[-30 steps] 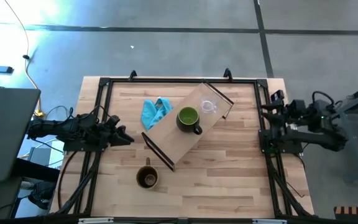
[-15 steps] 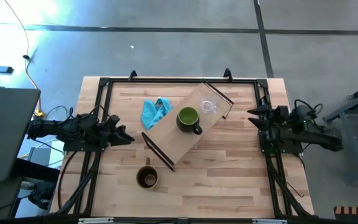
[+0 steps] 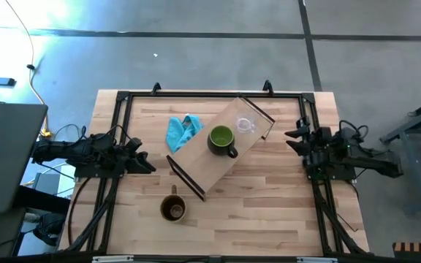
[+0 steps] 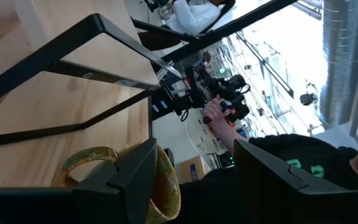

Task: Stack small to large cups/mugs on shelf
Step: Put the green mug on the shelf

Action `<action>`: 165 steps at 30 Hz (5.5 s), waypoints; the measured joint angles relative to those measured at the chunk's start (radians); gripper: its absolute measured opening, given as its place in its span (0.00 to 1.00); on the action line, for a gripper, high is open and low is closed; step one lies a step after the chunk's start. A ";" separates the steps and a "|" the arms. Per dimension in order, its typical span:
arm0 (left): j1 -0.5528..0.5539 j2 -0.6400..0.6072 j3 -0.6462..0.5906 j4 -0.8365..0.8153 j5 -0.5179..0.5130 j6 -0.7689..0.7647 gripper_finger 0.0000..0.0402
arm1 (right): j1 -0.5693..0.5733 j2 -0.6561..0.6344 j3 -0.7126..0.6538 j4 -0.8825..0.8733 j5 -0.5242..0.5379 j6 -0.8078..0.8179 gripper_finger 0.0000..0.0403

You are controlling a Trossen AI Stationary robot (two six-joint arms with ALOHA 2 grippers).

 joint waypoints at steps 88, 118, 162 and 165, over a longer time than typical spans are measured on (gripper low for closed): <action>-0.072 0.681 0.901 -0.486 -0.046 0.617 0.50 | 0.142 0.001 -0.083 -0.022 0.100 0.031 0.32; -0.673 0.853 0.934 -0.820 -0.807 0.323 0.50 | 0.142 0.000 -0.083 -0.053 0.100 0.025 0.32; -0.745 1.120 0.880 -0.652 -0.725 0.293 0.50 | 0.142 0.000 -0.083 -0.052 0.100 0.029 0.32; -0.745 1.120 0.881 -0.653 -0.738 0.361 0.50 | 0.142 0.000 -0.083 -0.052 0.100 0.031 0.32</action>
